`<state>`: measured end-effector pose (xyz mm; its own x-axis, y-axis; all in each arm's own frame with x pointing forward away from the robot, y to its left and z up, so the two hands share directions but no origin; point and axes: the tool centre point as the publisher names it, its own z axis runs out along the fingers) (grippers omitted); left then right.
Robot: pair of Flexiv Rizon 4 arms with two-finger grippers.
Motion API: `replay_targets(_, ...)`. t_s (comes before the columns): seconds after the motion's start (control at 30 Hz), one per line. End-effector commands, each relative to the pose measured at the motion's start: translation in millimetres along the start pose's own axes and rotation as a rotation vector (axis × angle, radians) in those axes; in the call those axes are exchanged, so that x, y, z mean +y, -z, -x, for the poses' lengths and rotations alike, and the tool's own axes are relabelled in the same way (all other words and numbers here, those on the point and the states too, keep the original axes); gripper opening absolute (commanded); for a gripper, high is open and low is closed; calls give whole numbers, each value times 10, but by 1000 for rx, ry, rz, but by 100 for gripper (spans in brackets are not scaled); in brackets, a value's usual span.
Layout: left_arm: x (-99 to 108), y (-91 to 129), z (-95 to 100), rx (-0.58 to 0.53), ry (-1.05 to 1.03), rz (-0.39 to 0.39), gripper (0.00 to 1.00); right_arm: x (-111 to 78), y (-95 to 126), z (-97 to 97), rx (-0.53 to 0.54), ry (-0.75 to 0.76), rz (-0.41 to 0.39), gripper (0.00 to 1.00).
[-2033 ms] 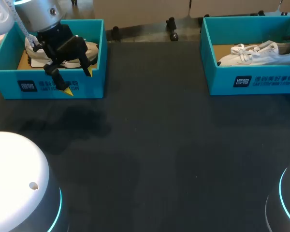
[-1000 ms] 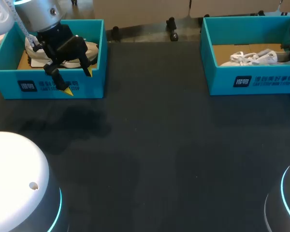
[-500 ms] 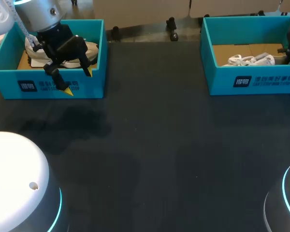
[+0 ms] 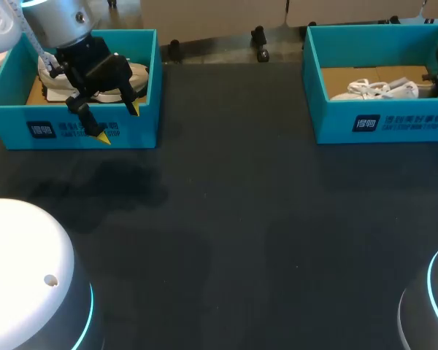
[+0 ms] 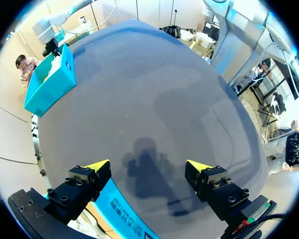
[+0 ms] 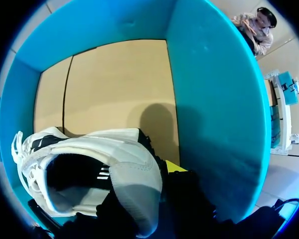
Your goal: Take the shoe out of the shoebox, open the shoe tongue, remove and reinsert the insole, then place the shoe into the shoebox
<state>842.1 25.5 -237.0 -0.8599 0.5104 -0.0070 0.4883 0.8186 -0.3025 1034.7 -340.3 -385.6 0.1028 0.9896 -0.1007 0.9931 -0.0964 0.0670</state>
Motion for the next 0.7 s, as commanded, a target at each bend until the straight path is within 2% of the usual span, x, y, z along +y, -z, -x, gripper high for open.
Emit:
replay_targets(0.03,0,2,-6,0,0,2,100,4,-13,-14,-21,0,-2,0)
replay_targets(0.3,0,2,-6,0,0,2,100,-7,96,-30,-52,4,9,0)
replay_targets(0.7,0,2,-6,0,0,2,100,0,121,-38,-86,19,-13,0)
